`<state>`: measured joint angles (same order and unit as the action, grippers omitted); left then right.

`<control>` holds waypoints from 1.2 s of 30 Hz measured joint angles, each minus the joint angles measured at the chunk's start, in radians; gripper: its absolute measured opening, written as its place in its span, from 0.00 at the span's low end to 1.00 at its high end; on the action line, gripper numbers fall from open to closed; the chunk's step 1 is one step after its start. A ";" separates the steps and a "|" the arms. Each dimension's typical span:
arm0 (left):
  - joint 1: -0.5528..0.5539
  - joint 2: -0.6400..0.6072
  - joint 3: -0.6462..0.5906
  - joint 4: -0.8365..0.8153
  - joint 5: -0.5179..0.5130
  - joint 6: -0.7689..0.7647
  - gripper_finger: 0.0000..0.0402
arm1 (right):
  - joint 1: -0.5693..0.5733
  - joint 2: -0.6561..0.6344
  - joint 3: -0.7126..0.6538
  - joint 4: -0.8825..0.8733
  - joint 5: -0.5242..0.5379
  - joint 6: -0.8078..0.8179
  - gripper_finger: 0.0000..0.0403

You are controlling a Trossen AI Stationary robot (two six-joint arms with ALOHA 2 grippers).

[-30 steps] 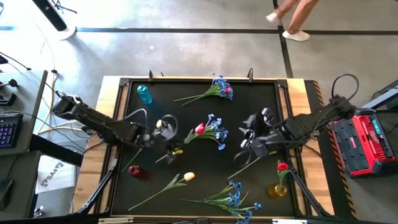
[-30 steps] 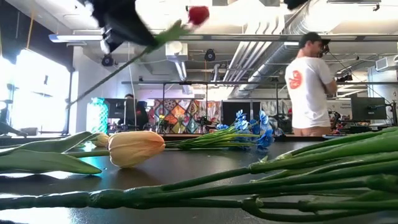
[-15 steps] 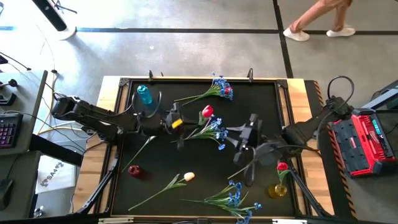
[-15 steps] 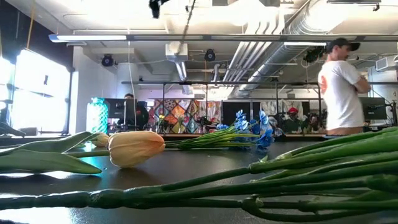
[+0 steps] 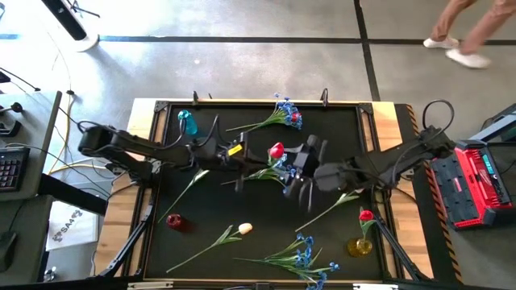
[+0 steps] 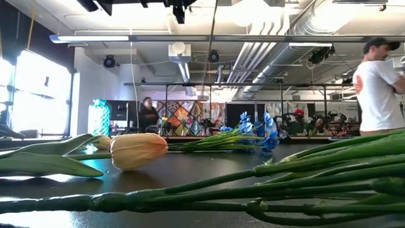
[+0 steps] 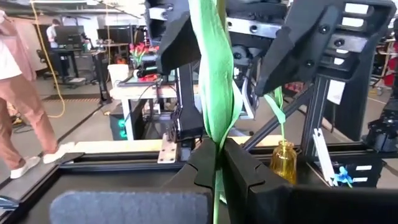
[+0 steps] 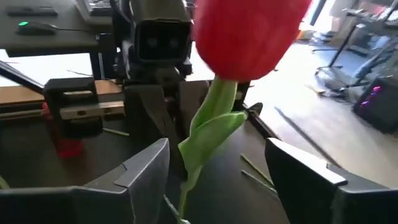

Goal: Sort flowers into vase by color
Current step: Put the bottom red flower into the yellow vase

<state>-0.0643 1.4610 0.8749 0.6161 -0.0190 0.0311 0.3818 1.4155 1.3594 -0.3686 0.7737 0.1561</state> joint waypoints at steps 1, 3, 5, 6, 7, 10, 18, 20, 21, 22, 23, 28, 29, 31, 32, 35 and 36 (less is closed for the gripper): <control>0.002 0.005 0.000 0.007 0.009 0.000 0.00 | -0.011 0.000 0.000 0.001 -0.018 0.002 0.61; 0.008 0.008 0.000 0.015 0.033 0.000 0.00 | -0.028 -0.001 -0.012 0.023 -0.045 0.012 0.58; 0.012 0.006 0.000 0.036 0.042 0.009 0.00 | -0.045 -0.003 -0.045 0.067 -0.057 0.006 0.55; 0.012 0.005 0.000 0.040 0.042 0.014 0.00 | -0.051 -0.003 -0.062 0.092 -0.076 -0.001 0.53; 0.012 0.005 0.000 0.040 0.041 0.015 0.00 | -0.059 -0.003 -0.078 0.125 -0.093 -0.005 0.51; 0.014 0.006 0.000 0.041 0.042 0.016 0.00 | -0.078 -0.003 -0.116 0.210 -0.132 -0.026 0.45; 0.015 0.006 0.000 0.034 0.036 0.014 0.00 | -0.101 -0.003 -0.152 0.285 -0.138 -0.064 0.25; 0.015 0.006 0.000 0.034 0.034 0.008 0.00 | -0.101 -0.003 -0.152 0.286 -0.139 -0.068 0.17; 0.016 0.006 0.000 0.034 0.031 0.007 0.00 | -0.101 -0.003 -0.152 0.286 -0.140 -0.069 0.13; 0.016 0.006 0.000 0.033 0.029 0.007 0.01 | -0.101 -0.003 -0.152 0.285 -0.141 -0.070 0.08; 0.016 0.006 0.000 0.031 0.029 0.007 0.01 | -0.101 -0.003 -0.152 0.282 -0.141 -0.071 0.04; 0.016 0.006 0.000 0.020 0.025 0.007 0.06 | -0.101 -0.005 -0.152 0.270 -0.125 -0.068 0.03; 0.016 0.006 0.000 0.012 0.025 0.007 0.07 | -0.101 -0.010 -0.152 0.255 -0.124 -0.070 0.02; 0.015 0.006 0.000 -0.016 0.026 0.005 0.10 | -0.101 -0.030 -0.153 0.204 -0.109 -0.066 0.01; 0.014 0.006 0.000 -0.037 0.029 0.003 0.12 | -0.102 -0.044 -0.151 0.163 -0.086 -0.052 0.01; 0.012 0.006 0.000 -0.102 0.021 0.000 0.19 | -0.104 -0.097 -0.115 -0.010 -0.043 0.025 0.01; 0.013 0.006 0.000 -0.121 0.013 0.000 0.21 | -0.104 -0.118 -0.101 -0.083 -0.041 0.058 0.01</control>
<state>-0.0511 1.4666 0.8749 0.4951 -0.0062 0.0307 0.2778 1.2977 1.2587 -0.4513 0.7330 0.2140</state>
